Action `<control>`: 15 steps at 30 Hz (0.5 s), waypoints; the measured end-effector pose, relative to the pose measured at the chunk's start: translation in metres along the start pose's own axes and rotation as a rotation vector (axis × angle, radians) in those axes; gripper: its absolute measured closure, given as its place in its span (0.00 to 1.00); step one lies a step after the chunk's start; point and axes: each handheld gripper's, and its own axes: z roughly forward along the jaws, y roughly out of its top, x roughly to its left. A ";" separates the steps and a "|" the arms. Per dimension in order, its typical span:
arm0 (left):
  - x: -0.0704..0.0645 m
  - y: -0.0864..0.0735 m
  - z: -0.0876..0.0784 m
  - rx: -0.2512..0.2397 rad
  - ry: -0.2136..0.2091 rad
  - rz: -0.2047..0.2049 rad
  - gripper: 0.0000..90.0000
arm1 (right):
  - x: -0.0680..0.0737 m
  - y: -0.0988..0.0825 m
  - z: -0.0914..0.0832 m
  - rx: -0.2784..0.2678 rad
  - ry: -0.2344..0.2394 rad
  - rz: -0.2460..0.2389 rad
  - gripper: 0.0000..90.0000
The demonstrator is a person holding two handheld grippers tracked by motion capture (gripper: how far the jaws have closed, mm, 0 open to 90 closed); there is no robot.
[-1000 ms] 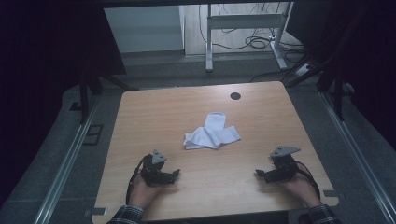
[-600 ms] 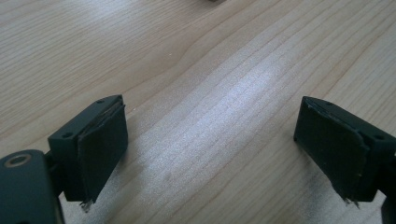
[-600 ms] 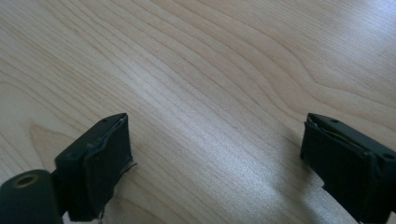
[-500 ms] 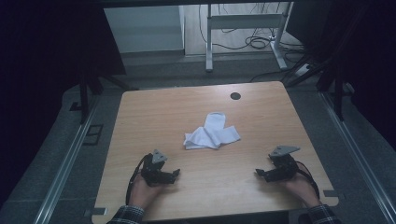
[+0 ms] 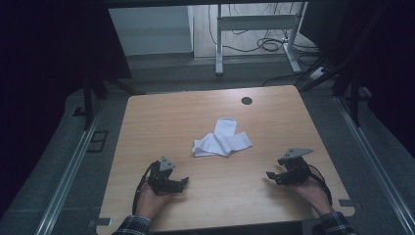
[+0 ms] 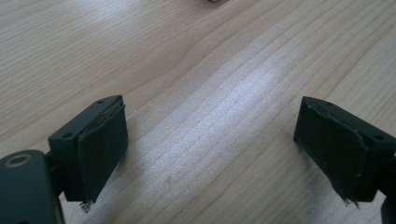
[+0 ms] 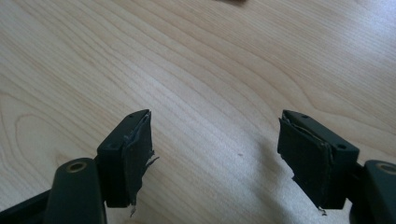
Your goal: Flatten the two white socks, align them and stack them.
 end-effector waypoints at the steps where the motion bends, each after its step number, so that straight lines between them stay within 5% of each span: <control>1: 0.000 0.000 0.000 0.000 0.000 0.000 0.11 | 0.000 0.001 0.000 -0.002 0.002 0.004 0.29; 15: 0.000 0.001 0.001 0.000 0.003 -0.005 0.11 | -0.001 0.017 0.007 -0.010 0.021 0.028 0.32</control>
